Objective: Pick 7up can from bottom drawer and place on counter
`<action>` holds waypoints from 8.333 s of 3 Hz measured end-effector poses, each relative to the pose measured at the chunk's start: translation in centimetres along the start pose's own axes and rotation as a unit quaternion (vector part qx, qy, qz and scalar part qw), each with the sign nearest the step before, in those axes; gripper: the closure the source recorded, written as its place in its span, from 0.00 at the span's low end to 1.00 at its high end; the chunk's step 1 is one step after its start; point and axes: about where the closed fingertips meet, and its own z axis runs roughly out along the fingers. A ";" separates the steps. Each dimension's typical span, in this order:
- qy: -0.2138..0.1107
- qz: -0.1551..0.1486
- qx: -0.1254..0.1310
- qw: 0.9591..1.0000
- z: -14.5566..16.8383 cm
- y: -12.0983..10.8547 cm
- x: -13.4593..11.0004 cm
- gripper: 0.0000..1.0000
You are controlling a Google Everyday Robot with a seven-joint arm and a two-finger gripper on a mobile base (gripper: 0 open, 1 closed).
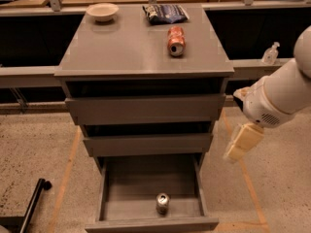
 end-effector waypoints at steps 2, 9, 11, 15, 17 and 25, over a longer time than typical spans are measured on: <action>-0.026 0.016 -0.002 1.000 4.8 -0.2 -0.4 0.00; -0.055 0.092 -0.152 0.983 32.9 3.2 -1.3 0.00; -0.054 0.114 -0.162 0.979 35.0 3.7 -0.6 0.00; -0.103 0.178 -0.218 0.954 48.0 5.1 2.6 0.00; -0.074 0.182 -0.216 0.956 51.7 5.6 4.1 0.00; -0.025 0.282 -0.228 0.932 68.3 10.5 6.8 0.70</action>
Offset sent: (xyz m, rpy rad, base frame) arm 0.0126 0.0147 -0.0380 0.0506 0.0062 -0.0130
